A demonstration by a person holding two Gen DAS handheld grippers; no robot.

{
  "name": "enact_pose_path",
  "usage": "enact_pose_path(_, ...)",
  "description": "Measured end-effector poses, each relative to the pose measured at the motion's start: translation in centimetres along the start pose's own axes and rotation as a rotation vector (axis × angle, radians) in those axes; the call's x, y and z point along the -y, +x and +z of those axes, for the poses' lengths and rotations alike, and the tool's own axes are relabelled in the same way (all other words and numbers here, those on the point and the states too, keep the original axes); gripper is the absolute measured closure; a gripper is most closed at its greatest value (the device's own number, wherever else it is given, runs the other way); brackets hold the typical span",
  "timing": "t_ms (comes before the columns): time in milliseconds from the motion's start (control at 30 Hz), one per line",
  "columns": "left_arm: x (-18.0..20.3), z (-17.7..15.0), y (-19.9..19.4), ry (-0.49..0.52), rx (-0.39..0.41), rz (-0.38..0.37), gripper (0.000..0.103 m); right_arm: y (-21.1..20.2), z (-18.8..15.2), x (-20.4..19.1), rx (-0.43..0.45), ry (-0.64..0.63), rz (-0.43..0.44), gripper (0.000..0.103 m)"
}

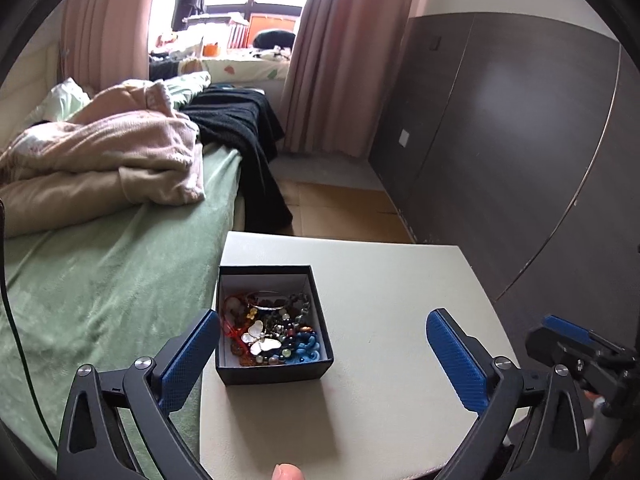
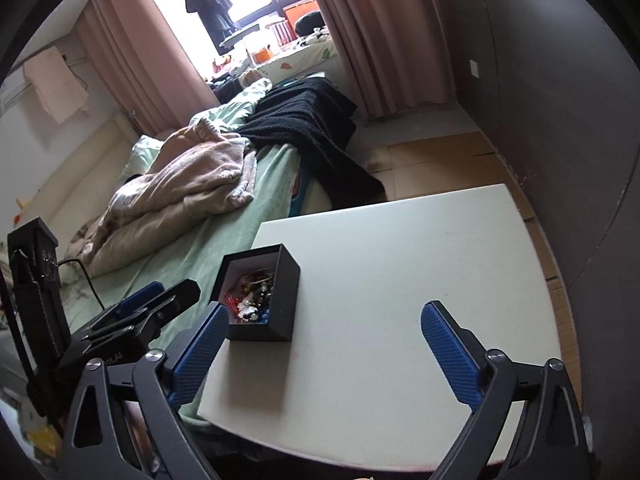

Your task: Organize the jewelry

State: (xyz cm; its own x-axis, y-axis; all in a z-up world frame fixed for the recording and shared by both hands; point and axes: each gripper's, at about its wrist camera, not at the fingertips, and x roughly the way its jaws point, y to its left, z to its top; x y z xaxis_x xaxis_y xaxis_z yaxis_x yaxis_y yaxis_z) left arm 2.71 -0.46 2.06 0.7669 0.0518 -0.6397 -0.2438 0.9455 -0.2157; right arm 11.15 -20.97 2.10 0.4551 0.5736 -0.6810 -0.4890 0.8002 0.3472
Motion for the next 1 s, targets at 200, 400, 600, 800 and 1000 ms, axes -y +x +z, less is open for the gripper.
enact_pose_path(200, 1.3, -0.2, -1.1, 0.020, 0.027, -0.002, 0.000, -1.9, -0.7, 0.8, 0.030, -0.032, -0.039, 0.000)
enact_pose_path(400, 1.6, -0.1, -1.5, 0.011, 0.033, 0.009, 0.000, -3.3, -1.0, 1.3, 0.056, -0.079, -0.076, 0.000)
enact_pose_path(600, 2.2, 0.0, -1.6, 0.021, 0.048, 0.020, 0.000, -4.4, -0.8, 2.0, 0.075, -0.079, -0.090, 0.000)
enact_pose_path(800, 2.4, 0.1, -2.2, 0.020, 0.072, 0.022, 0.000, -5.2, -0.5, 1.5, 0.106, -0.104, -0.081, 0.000)
enact_pose_path(1000, 2.5, 0.1, -2.4, 0.018, 0.080, 0.014, 0.000, -5.3, -0.5, 1.4, 0.107, -0.097, -0.063, 0.000)
